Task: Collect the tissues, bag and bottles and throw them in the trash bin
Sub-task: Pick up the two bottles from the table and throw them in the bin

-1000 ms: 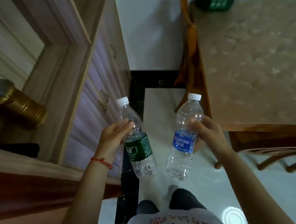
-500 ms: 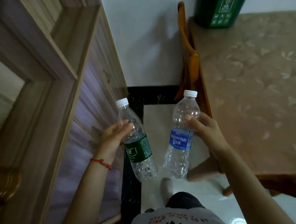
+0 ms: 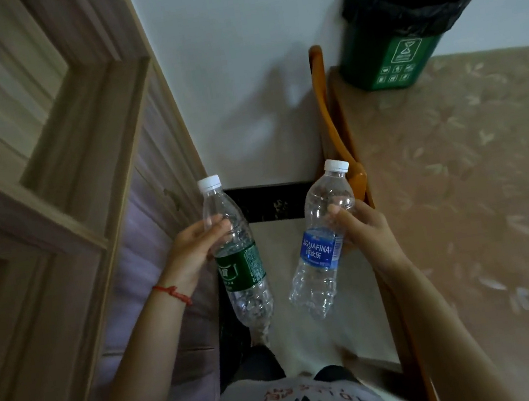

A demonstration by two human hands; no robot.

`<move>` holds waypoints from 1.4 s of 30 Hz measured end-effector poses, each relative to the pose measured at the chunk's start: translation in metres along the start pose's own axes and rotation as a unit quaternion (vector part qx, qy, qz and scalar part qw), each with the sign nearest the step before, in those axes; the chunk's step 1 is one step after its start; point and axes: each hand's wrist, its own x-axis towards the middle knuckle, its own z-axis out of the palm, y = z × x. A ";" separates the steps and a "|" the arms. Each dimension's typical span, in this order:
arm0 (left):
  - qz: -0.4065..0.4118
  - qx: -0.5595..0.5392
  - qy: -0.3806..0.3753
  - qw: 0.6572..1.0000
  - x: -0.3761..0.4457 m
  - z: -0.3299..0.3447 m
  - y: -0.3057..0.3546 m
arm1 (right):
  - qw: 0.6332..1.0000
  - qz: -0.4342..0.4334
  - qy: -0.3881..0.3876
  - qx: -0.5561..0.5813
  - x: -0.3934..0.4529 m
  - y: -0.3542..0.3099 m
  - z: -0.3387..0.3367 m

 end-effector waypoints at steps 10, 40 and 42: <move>0.027 0.019 -0.081 0.996 0.142 -0.006 0.072 | 0.998 -0.020 0.053 0.013 0.114 -0.040 0.027; -0.029 0.081 -0.249 0.965 0.438 0.119 0.177 | 0.983 0.004 0.164 0.078 0.354 -0.107 -0.038; -0.035 0.100 -0.296 0.949 0.455 0.134 0.183 | 0.977 0.014 0.193 0.091 0.358 -0.108 -0.042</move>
